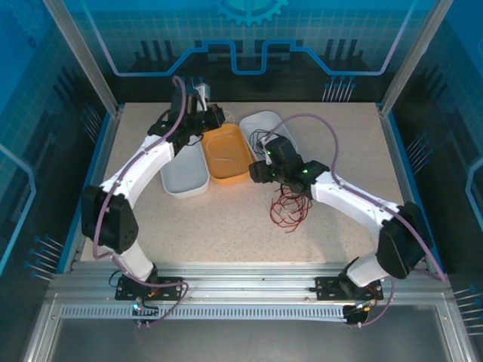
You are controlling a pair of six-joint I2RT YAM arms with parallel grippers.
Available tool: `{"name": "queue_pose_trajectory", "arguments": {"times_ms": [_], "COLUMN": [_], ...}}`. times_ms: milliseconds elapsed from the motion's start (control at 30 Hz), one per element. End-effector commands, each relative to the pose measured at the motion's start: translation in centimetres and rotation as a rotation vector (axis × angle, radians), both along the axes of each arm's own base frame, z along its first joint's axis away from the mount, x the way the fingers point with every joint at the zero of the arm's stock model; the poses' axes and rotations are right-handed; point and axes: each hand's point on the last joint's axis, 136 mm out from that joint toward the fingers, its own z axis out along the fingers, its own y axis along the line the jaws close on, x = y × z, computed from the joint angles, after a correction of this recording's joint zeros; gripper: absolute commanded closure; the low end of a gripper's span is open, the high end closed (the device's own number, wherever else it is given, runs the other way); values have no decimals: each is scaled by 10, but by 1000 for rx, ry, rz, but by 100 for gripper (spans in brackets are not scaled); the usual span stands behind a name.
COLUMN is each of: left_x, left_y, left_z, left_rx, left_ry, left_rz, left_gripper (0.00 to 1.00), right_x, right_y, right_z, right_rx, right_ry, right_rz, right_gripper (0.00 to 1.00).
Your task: Untangle the cables
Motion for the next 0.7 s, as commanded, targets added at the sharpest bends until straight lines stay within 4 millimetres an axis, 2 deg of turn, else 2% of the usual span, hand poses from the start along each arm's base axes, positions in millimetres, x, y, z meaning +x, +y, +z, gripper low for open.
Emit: {"name": "queue_pose_trajectory", "arguments": {"times_ms": [0, 67, 100, 200, 300, 567, 667], "left_x": [2, 3, 3, 3, 1, -10, -13], "left_y": [-6, -14, -19, -29, -33, -15, -17], "left_z": [-33, -51, -59, -82, -101, -138, -145], "left_rx": [123, 161, 185, 264, 332, 457, 448], "left_ry": [64, 97, 111, 151, 180, 262, 271], "left_rz": [-32, -65, -87, -122, -134, -96, -114], "left_gripper": [100, 100, 100, 100, 100, 100, 79], "right_x": [-20, -29, -34, -45, -54, -73, -83], "right_y": [-46, -63, -71, -96, -116, -135, -140], "right_z": [2, 8, 11, 17, 13, -13, -28], "right_rx": [-51, -47, -38, -14, -14, 30, 33], "right_ry": [29, 22, 19, 22, 51, 167, 200], "right_rz": [-133, -171, -185, -244, -290, -340, -356], "right_gripper": [23, 2, 0, 0, 0, 0, 2]}}
